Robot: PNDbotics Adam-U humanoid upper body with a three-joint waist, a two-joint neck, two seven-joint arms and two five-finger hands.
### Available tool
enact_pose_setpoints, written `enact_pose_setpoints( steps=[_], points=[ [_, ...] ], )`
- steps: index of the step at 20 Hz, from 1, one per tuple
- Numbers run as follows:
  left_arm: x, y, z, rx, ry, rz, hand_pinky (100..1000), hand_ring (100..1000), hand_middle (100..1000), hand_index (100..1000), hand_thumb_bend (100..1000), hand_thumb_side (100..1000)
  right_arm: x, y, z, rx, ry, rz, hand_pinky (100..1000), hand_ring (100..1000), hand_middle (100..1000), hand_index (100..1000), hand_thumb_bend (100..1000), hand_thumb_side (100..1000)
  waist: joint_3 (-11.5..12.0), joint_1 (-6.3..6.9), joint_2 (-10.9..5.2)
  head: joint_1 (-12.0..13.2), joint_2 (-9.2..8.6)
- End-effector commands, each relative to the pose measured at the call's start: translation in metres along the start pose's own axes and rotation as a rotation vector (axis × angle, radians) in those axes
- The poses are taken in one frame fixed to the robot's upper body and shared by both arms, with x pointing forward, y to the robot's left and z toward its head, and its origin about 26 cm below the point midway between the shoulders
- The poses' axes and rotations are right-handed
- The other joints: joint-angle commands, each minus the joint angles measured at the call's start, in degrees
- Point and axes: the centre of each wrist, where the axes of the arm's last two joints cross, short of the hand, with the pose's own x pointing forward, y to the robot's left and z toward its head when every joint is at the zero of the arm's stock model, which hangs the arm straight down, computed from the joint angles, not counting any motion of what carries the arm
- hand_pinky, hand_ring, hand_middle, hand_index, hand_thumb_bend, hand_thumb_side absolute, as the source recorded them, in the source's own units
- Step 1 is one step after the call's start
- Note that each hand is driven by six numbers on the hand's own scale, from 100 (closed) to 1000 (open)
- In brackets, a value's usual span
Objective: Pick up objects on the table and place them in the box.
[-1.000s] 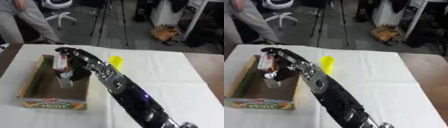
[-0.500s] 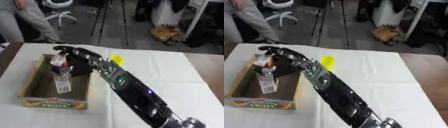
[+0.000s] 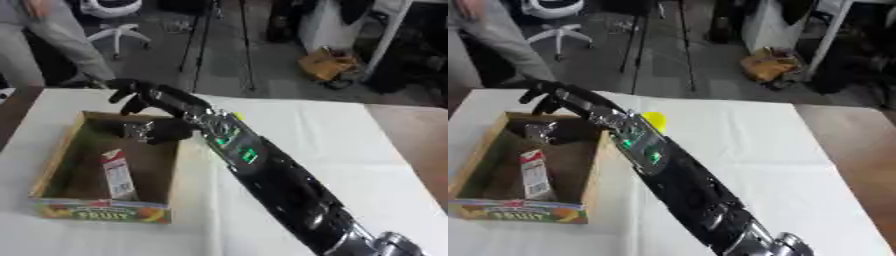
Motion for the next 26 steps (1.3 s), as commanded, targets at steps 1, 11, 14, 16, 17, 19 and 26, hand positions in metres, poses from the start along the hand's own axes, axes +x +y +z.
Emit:
enact_pose_setpoints(
  steps=[1,11,14,16,17,19,26],
  points=[
    [0.004,0.001,-0.003,-0.011,-0.019,-0.008,645,760,630,812,415,960,0.014,-0.022,-0.003,-0.032,-0.046,0.083,802,743,799,989,407,583,-0.6,0.59,-0.86,0.6,-0.19],
    [-0.002,0.004,0.001,-0.059,0.021,-0.038,647,764,628,813,409,974,0.063,-0.106,0.030,0.030,-0.203,0.544,889,866,914,915,274,654,-4.9,0.94,-1.39,2.3,0.27],
    [-0.002,0.002,0.002,-0.078,0.028,-0.032,647,764,628,813,409,978,0.074,-0.125,0.049,0.059,-0.213,0.664,897,881,923,886,249,667,-6.0,1.14,-1.32,2.3,0.34],
    [-0.003,0.002,0.002,-0.088,0.033,-0.034,647,765,628,813,408,981,0.081,-0.131,0.058,0.072,-0.221,0.722,898,884,913,878,232,676,-6.4,1.21,-1.30,2.4,0.36],
    [-0.004,0.002,0.002,-0.097,0.037,-0.034,647,765,628,813,408,981,0.084,-0.133,0.063,0.080,-0.215,0.748,898,884,913,878,232,676,-6.9,1.29,-1.31,2.5,0.33],
    [-0.004,0.001,0.003,-0.107,0.040,-0.034,647,765,628,813,408,981,0.091,-0.134,0.069,0.094,-0.206,0.792,898,884,913,878,232,676,-7.3,1.36,-1.31,2.6,0.30],
    [-0.009,-0.002,0.007,-0.183,0.085,-0.042,647,769,629,812,403,998,0.083,-0.138,0.100,0.047,-0.078,0.857,874,846,843,859,178,664,-10.4,1.80,-1.50,3.0,0.39]
  ],
)
